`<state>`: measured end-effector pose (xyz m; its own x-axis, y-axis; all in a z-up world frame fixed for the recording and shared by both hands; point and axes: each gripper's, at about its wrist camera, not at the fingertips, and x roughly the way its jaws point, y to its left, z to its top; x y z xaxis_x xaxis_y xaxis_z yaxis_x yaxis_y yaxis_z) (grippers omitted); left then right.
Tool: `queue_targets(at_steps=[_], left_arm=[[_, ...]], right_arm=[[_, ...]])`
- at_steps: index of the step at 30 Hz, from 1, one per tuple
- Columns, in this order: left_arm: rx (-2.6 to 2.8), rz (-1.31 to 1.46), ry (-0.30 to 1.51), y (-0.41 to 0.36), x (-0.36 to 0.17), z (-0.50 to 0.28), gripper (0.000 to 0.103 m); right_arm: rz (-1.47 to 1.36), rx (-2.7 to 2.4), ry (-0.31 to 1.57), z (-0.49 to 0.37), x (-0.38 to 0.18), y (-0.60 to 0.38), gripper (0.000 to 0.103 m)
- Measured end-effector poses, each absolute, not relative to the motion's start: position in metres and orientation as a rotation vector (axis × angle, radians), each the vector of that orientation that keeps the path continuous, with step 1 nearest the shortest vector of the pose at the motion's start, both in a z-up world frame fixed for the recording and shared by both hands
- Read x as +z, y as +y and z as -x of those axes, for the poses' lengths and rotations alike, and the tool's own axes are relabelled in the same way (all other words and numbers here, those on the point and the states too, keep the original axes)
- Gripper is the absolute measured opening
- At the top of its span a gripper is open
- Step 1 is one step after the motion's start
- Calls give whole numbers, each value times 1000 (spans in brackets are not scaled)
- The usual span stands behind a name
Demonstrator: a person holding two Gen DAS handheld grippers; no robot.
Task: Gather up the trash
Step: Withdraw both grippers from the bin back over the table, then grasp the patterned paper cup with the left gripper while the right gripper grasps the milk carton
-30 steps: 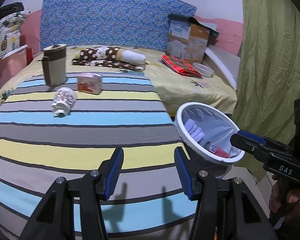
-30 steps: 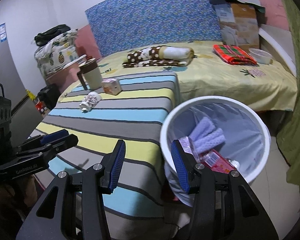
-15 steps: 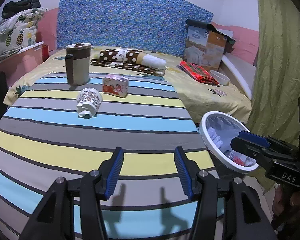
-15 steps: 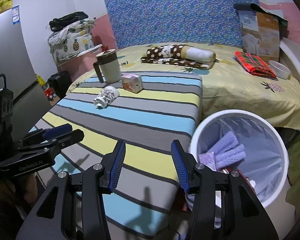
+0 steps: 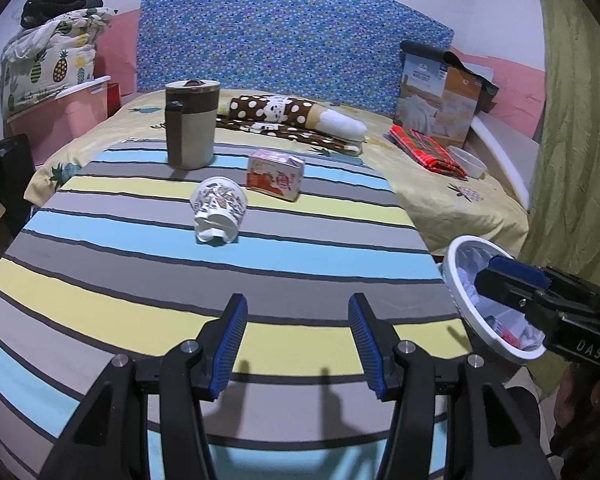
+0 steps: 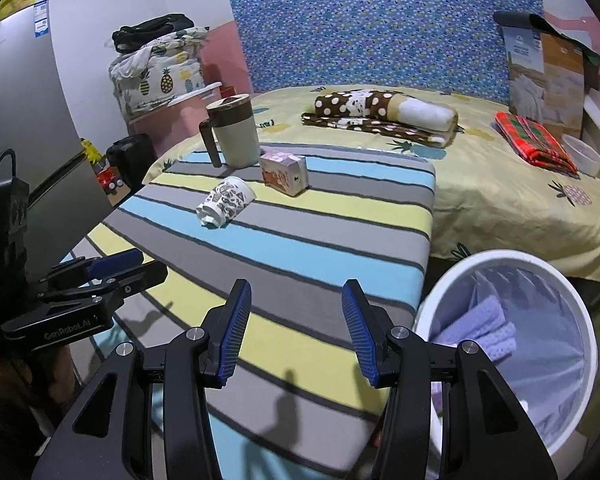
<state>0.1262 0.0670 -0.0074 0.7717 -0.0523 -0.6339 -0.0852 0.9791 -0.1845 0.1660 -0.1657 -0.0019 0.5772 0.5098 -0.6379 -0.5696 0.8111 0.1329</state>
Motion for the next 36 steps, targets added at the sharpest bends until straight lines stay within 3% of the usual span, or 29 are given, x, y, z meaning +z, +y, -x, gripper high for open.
queue_targets(at_steps=[17, 21, 36], left_arm=[[97, 185, 707, 111, -11, -180, 57], [113, 173, 727, 114, -18, -198, 58], [173, 195, 807, 136, -54, -251, 58]], right_arm=[[153, 728, 670, -207, 6, -145, 52], [156, 757, 674, -222, 6, -141, 65], [302, 840, 723, -288, -14, -91, 65]])
